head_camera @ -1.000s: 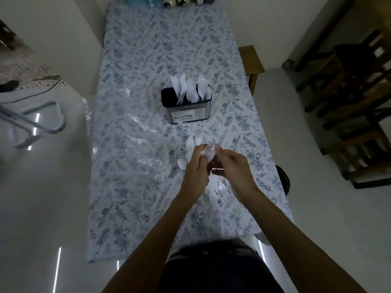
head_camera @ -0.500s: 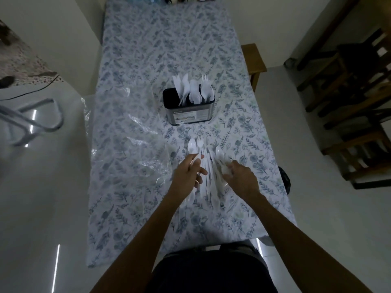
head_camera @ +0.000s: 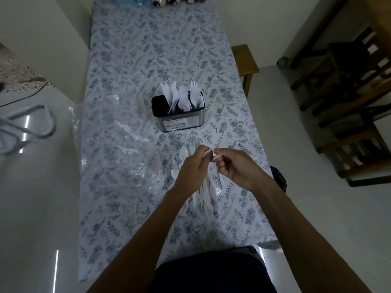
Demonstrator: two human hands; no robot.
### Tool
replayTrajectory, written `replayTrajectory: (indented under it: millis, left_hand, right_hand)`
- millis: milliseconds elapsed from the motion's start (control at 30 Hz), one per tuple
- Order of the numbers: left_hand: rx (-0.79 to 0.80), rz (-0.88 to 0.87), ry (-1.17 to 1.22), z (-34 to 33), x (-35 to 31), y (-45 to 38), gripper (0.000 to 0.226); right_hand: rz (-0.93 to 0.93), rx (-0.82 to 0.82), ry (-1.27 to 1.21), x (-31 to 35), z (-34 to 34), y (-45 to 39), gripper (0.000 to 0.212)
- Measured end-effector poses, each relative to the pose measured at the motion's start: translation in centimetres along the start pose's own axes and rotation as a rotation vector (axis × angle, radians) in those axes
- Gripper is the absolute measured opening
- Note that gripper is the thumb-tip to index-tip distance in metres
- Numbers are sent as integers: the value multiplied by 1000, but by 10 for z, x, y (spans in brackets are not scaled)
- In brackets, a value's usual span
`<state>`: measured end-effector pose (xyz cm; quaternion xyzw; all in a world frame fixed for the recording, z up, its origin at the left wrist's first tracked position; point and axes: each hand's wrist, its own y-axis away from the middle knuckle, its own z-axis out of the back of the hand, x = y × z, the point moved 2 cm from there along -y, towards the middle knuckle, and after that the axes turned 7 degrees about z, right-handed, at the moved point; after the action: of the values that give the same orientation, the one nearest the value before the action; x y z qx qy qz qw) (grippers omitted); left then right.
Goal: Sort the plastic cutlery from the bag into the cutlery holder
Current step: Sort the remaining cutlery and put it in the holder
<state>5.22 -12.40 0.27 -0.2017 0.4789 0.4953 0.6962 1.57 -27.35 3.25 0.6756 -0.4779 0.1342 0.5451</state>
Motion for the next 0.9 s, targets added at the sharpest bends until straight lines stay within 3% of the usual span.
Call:
replayTrajectory:
  millis: [167, 267, 333, 400, 467, 500, 600, 700, 800, 900]
  left_hand:
    - [-45, 135, 265, -1, 20, 7, 29]
    - [-100, 302, 537, -3, 29, 14, 30]
    - [-82, 515, 792, -6, 41, 19, 30]
    - [-45, 710, 999, -3, 54, 23, 41]
    - [-61, 782, 1032, 1, 66, 25, 50]
    - [-81, 742, 964, 5, 69, 26, 46]
    - [-128, 557, 742, 15, 70, 31, 20]
    - [-120, 563, 837, 17, 75, 34, 18]
    - [-112, 589, 918, 22, 74, 35, 14]
    - [-108, 605, 944, 23, 78, 38, 29]
  right_hand:
    - [-219, 158, -103, -5, -17, -13, 16]
    - [-211, 47, 25, -10, -21, -21, 32]
    - [-97, -116, 307, -20, -10, -32, 41]
    - [77, -264, 849, -37, 11, -45, 37]
    - [101, -284, 1299, -61, 29, -53, 38]
    - [79, -264, 1390, -72, 34, -55, 41]
    - [93, -262, 1503, -86, 38, -59, 36]
    - [175, -330, 1521, -84, 38, -58, 34]
    - [336, -367, 1337, -72, 29, -39, 28]
    - [493, -225, 1118, -66, -2, -9, 25]
